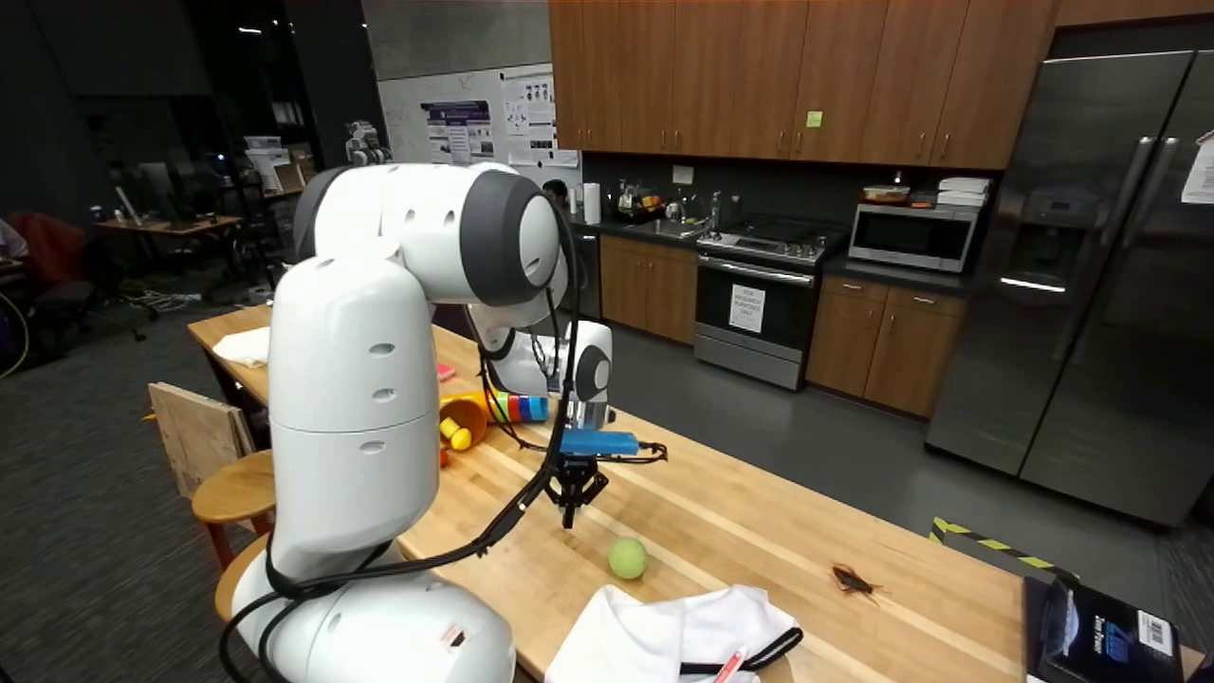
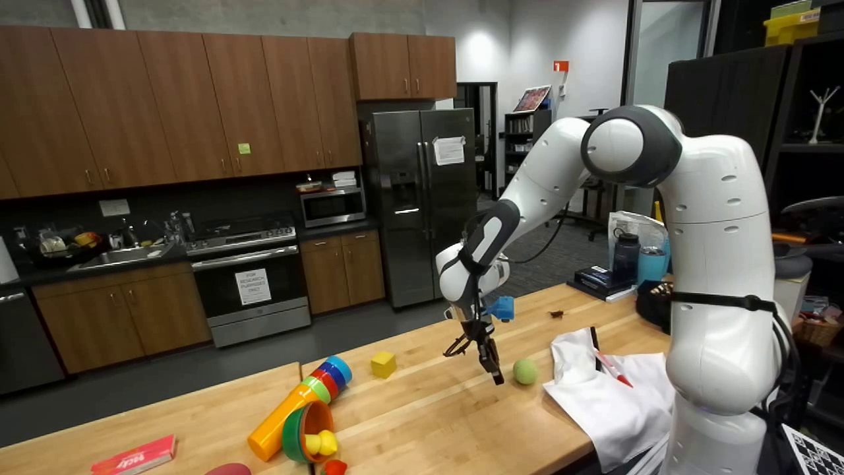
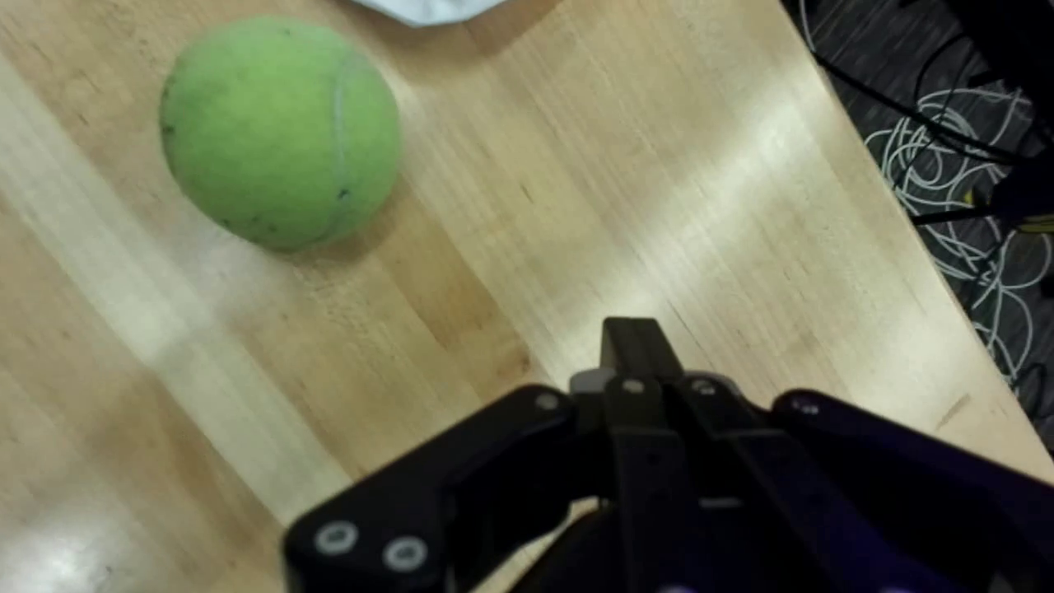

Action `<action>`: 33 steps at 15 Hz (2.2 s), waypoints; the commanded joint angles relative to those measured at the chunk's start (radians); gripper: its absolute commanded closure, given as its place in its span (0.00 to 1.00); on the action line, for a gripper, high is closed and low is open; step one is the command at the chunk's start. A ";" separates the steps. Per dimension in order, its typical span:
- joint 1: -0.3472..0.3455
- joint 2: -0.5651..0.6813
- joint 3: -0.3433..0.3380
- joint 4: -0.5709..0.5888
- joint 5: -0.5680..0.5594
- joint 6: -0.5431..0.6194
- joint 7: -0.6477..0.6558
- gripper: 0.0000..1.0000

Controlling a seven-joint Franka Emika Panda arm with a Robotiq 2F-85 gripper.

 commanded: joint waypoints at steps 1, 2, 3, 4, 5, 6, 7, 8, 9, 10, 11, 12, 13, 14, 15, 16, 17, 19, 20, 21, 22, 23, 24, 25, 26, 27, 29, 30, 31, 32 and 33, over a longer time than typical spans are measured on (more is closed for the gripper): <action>0.012 0.090 0.011 0.136 -0.017 -0.109 0.027 1.00; 0.018 0.106 0.013 0.156 -0.028 -0.110 0.039 0.99; 0.029 0.122 0.009 0.182 -0.052 -0.123 0.081 0.74; 0.008 0.085 0.019 0.123 -0.021 -0.082 0.031 0.98; 0.013 0.102 0.019 0.145 -0.033 -0.090 0.049 0.93; 0.016 0.113 0.020 0.159 -0.038 -0.094 0.060 0.88; 0.018 0.122 0.020 0.167 -0.039 -0.098 0.064 0.82; 0.018 0.125 0.020 0.171 -0.039 -0.100 0.065 0.74; 0.018 0.127 0.020 0.173 -0.039 -0.102 0.066 0.74; 0.018 0.127 0.020 0.173 -0.039 -0.103 0.066 0.74; 0.018 0.127 0.020 0.174 -0.039 -0.104 0.066 0.74; 0.018 0.128 0.020 0.175 -0.039 -0.104 0.066 0.74; 0.018 0.129 0.020 0.176 -0.039 -0.105 0.066 0.74; 0.018 0.129 0.020 0.176 -0.039 -0.105 0.066 0.74; 0.018 0.129 0.020 0.176 -0.039 -0.105 0.066 0.74; 0.018 0.129 0.020 0.176 -0.039 -0.105 0.066 0.74; 0.018 0.130 0.020 0.177 -0.039 -0.105 0.066 0.74; 0.018 0.130 0.020 0.177 -0.039 -0.105 0.066 0.74; 0.018 0.130 0.020 0.177 -0.039 -0.105 0.066 0.74; 0.018 0.130 0.020 0.177 -0.039 -0.105 0.066 0.74; 0.018 0.130 0.020 0.177 -0.039 -0.105 0.066 0.74; 0.018 0.130 0.020 0.177 -0.039 -0.105 0.066 0.74; 0.018 0.130 0.020 0.177 -0.039 -0.105 0.066 0.74; 0.018 0.130 0.020 0.177 -0.039 -0.105 0.066 0.74; 0.018 0.130 0.020 0.177 -0.039 -0.105 0.066 0.74; 0.018 0.130 0.020 0.177 -0.039 -0.105 0.066 0.74; 0.018 0.130 0.020 0.177 -0.039 -0.105 0.066 0.74; 0.018 0.130 0.020 0.177 -0.039 -0.105 0.066 0.74; 0.018 0.130 0.020 0.177 -0.039 -0.105 0.066 0.74; 0.018 0.130 0.020 0.177 -0.039 -0.105 0.066 0.74; 0.018 0.130 0.020 0.177 -0.039 -0.105 0.066 0.74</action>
